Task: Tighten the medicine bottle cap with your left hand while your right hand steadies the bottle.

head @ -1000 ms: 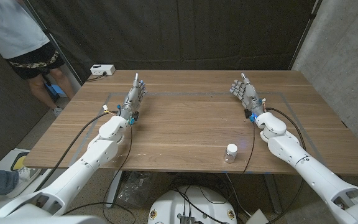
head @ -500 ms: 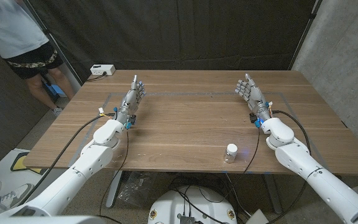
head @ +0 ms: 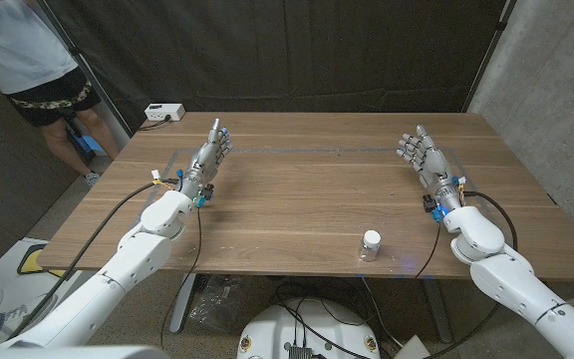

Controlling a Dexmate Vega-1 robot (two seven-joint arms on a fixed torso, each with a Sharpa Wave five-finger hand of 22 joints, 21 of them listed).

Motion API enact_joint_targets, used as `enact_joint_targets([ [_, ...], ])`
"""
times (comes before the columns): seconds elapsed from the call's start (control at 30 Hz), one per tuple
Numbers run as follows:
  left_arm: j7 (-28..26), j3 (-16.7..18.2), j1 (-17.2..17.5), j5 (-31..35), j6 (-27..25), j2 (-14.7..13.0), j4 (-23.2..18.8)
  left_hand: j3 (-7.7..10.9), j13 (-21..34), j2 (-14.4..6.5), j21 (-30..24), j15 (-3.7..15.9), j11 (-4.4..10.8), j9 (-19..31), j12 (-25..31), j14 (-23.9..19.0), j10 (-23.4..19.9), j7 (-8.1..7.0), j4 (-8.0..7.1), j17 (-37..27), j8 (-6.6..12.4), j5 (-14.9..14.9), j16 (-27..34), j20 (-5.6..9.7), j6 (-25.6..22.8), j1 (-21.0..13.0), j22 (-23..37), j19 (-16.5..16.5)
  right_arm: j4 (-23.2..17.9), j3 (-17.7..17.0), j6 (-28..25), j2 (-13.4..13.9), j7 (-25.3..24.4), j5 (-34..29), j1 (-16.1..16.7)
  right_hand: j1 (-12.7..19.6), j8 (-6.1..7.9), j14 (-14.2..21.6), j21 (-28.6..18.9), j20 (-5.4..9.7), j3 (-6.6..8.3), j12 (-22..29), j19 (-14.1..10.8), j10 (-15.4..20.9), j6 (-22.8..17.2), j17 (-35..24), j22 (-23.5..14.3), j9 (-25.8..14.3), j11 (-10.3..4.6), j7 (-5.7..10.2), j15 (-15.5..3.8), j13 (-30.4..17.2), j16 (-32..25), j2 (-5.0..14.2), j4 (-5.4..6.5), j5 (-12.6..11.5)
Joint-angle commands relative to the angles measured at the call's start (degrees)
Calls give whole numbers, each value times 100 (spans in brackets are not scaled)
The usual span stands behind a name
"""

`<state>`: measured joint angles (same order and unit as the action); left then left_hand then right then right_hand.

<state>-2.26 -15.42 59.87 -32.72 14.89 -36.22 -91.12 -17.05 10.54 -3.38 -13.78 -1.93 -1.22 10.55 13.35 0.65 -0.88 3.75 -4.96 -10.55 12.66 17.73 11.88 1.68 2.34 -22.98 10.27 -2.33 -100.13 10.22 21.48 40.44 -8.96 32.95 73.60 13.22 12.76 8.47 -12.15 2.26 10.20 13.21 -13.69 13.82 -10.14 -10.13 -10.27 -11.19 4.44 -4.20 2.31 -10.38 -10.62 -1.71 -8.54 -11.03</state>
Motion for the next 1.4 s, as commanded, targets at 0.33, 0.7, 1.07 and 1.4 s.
enact_joint_targets([
  [0.33,388,-77,-535,172,-175,-191,250,-3,29,-11,-60,8,-4,7,52,-241,-276,39,57,-16,66,-64,45,-35,-297,-153,15,-253,-1309,-502,335,-144,-1974,-1647,2046,358,158,530,-83,34,92,172,-441,705,-705,-5,-30,-20,-452,422,-181,7,-92,30,-8,-49],
  [0.7,309,-21,-305,109,-452,-368,-277,2,29,-27,-43,8,-7,8,37,-252,-295,51,60,-17,51,-77,26,-44,-319,-172,15,-253,-1720,-779,344,107,-2071,-2143,3038,482,-8,449,-55,-61,106,-21,-491,418,-488,-11,-38,-27,-722,559,-102,6,17,21,-1,-41],
  [1.07,-106,-4,-198,445,-290,-306,-568,7,29,-48,-36,-2,5,9,47,-355,-401,32,61,-18,66,-96,34,-66,-439,-194,16,-289,-1629,-977,744,-5,-2299,-2914,3547,575,-18,476,-64,-104,136,-40,-540,405,-491,-13,-39,-27,-769,618,-111,4,6,35,-24,-57],
  [1.4,-174,-32,-132,561,-283,-348,-756,8,28,-61,-34,6,15,9,44,-396,-446,22,60,-19,61,-108,30,-85,-481,-203,18,-316,-1290,-1074,985,-498,-3167,-4297,3795,735,-17,527,-84,-61,188,-47,-628,431,-497,-15,-39,-27,-788,709,-167,0,-7,45,-73,-85],
])
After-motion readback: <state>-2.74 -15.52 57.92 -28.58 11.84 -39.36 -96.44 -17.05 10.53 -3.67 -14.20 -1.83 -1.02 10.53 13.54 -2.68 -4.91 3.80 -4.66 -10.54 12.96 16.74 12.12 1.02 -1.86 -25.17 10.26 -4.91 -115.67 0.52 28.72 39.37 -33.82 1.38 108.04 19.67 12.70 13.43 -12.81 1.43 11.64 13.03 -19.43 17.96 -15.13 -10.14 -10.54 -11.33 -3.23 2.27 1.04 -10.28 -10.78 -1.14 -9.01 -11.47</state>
